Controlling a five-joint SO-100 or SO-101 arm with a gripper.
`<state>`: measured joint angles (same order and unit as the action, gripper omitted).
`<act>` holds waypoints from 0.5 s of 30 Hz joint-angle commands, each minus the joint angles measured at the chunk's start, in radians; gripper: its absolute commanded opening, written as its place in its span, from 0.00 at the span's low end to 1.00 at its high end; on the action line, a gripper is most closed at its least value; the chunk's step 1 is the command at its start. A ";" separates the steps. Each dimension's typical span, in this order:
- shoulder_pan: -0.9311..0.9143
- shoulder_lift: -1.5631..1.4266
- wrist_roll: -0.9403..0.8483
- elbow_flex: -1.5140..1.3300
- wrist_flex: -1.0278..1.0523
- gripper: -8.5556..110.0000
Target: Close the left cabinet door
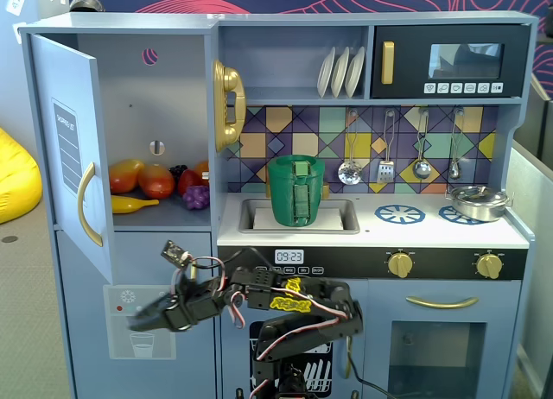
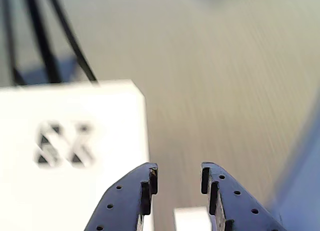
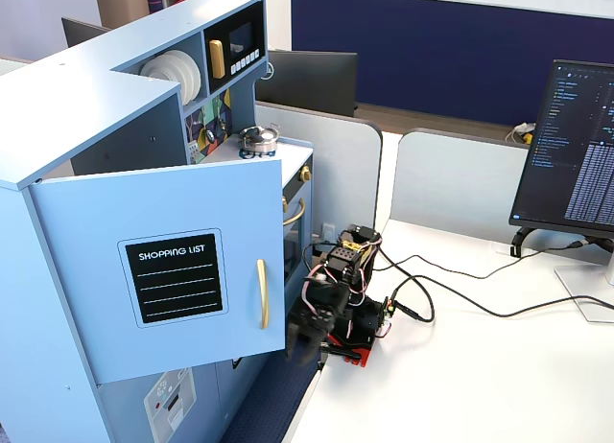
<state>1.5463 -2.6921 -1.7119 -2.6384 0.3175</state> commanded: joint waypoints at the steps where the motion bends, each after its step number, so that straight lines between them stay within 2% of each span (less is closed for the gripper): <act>1: 0.126 0.135 -0.043 0.087 -0.305 0.07; 4: 0.167 0.255 -0.064 0.123 -0.462 0.07; 7: 0.181 0.360 -0.086 0.186 -0.532 0.07; 15: 0.146 0.635 -0.158 0.480 -0.571 0.07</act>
<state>1.7135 -2.1552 -1.8392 -2.3501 -0.2117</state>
